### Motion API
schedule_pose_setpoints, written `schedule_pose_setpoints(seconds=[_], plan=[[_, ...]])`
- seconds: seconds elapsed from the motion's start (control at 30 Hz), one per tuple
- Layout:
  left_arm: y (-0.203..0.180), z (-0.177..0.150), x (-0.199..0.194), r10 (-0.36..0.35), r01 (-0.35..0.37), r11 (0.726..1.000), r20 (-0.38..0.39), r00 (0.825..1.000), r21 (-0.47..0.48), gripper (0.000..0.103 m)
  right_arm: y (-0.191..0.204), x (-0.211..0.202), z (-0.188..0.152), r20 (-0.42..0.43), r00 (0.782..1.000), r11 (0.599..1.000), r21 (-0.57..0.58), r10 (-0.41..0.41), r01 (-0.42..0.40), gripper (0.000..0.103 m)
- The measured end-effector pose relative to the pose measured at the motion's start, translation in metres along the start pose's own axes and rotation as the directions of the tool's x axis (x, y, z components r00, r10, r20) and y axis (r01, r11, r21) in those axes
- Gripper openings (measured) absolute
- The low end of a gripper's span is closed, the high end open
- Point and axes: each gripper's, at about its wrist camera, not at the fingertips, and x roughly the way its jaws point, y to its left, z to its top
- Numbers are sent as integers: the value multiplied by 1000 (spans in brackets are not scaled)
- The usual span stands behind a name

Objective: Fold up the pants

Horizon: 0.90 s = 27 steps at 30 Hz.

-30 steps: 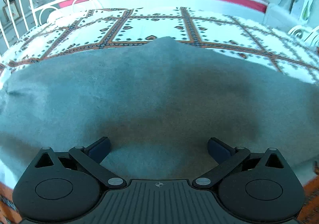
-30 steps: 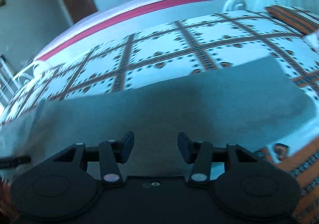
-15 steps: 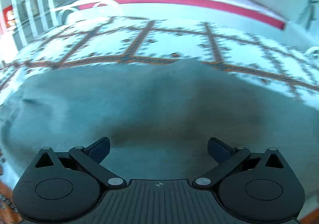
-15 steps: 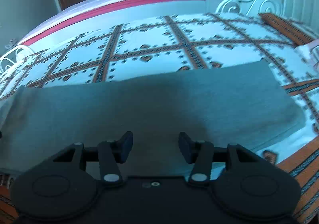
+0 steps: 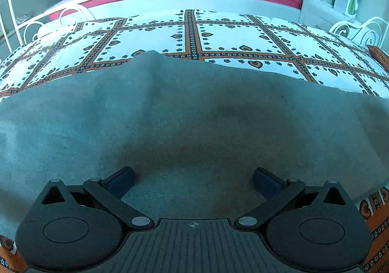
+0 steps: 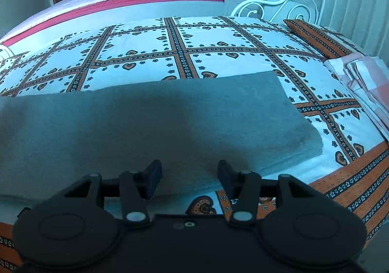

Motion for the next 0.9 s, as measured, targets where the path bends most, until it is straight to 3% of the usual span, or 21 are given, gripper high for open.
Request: schedule_pose_setpoints(seconds=[0.23, 0.57, 0.9], plan=[[1, -4, 0, -6, 6, 1000, 16, 1000, -1, 103, -17, -7, -5, 14, 999, 999, -3, -49, 49, 44], [0, -4, 1, 2, -2, 1000, 21, 1000, -6, 103, -56, -10, -16, -15, 995, 992, 86, -96, 97, 44], [1, -4, 1, -1, 2, 1000, 26, 1000, -2, 103, -94, -1, -13, -40, 999, 956, 293, -6, 17, 41]])
